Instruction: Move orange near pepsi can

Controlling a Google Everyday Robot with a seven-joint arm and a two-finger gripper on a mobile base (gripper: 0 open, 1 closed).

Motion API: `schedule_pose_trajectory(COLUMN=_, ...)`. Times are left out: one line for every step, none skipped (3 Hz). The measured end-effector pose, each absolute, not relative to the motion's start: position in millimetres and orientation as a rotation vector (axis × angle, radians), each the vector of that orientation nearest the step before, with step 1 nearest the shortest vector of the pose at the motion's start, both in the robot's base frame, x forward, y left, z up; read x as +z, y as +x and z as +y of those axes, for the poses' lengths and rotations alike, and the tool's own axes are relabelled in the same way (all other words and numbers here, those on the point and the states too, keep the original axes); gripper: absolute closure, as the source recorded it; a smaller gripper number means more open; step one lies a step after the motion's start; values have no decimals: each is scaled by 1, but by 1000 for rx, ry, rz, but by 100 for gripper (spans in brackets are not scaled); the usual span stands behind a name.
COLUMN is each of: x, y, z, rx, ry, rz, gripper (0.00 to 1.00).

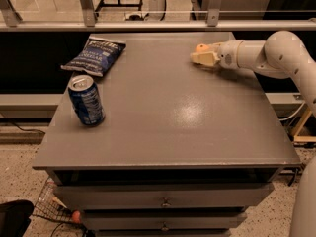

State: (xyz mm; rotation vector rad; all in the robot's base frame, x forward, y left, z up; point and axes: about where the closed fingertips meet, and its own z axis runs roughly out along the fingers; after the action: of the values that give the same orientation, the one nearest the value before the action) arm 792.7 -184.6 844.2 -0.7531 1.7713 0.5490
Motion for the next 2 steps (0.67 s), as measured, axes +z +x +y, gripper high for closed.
schedule_pose_trajectory(x=843, y=793, z=-181, rx=554, ry=-756, rz=1771, gripper=88)
schedule_pose_trajectory(x=842, y=794, z=-178, rx=558, ry=-759, rz=1771, gripper=100)
